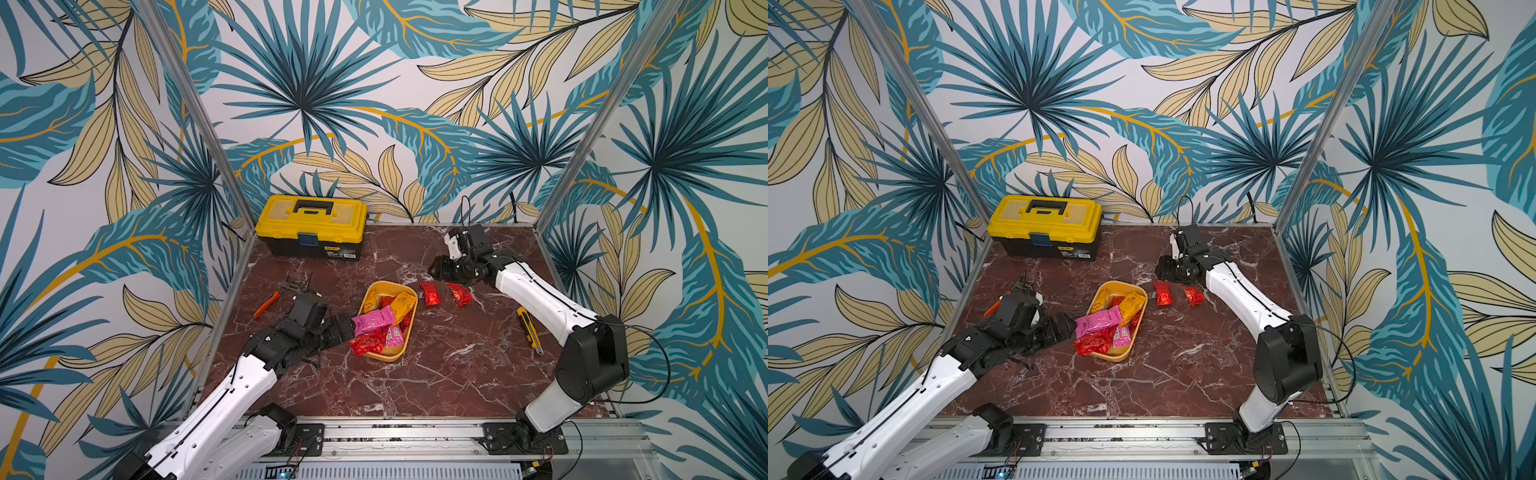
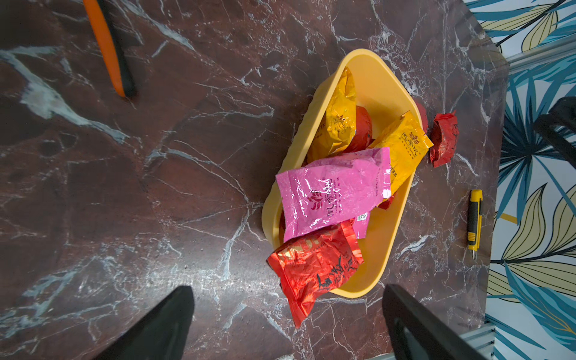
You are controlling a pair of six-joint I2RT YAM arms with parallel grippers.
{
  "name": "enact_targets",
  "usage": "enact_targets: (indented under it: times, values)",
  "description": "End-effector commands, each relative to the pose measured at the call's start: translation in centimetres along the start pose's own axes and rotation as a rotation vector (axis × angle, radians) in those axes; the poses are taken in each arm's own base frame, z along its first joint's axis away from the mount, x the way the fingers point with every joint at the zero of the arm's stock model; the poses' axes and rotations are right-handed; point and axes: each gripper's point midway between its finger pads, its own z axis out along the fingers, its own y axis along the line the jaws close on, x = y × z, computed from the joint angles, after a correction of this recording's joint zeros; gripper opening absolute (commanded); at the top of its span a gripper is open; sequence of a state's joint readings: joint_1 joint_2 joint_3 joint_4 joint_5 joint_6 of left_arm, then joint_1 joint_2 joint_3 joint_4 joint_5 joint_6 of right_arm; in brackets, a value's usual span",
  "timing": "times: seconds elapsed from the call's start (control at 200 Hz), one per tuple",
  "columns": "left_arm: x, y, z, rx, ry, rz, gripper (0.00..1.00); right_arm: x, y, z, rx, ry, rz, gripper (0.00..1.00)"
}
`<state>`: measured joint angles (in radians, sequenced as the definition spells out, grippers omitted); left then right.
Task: Take the tea bags out of the storage box
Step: Pick up the tea bag from the storage box.
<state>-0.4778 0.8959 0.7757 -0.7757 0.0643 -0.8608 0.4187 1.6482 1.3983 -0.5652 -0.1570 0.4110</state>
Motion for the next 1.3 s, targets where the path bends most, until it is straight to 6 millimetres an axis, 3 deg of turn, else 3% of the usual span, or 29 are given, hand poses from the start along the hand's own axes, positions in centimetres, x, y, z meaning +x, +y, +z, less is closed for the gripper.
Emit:
enact_targets:
  times: [0.0, 0.255, 0.446, 0.606, 0.836, 1.022, 1.127, 1.292]
  values:
    - [0.4, 1.1, 0.6, -0.032, 0.006, 0.001, 1.0, 2.6, 1.1, 0.3, 0.012, 0.068, -0.031, 0.57]
    - [1.0, 1.7, 1.3, -0.038, 0.019, -0.01, 1.0, 5.3, 6.8, 1.4, -0.062, 0.133, -0.125, 0.6]
    - [0.7, 2.1, 1.3, -0.063, 0.015, 0.01, 1.0, 6.9, 8.2, 2.3, -0.08, 0.199, -0.135, 0.62]
    - [-0.2, 1.6, 0.9, -0.174, 0.076, 0.156, 1.0, 7.3, 7.4, 1.2, -0.061, 0.162, -0.116, 0.63]
    - [-1.9, -2.6, 1.8, -0.285, 0.095, 0.5, 1.0, 8.4, 4.2, -3.0, 0.01, 0.072, -0.135, 0.73]
    - [-0.9, -6.8, 3.5, -0.345, 0.144, 0.885, 1.0, 9.8, 1.5, -6.5, 0.037, 0.003, -0.113, 0.78]
    - [0.0, -7.2, 5.5, -0.453, 0.196, 1.078, 1.0, 10.3, 0.9, -7.7, 0.034, -0.014, -0.093, 0.8]
    - [0.6, -8.0, 8.4, -0.49, 0.261, 1.196, 1.0, 11.1, 0.9, -8.0, 0.009, 0.005, -0.075, 0.8]
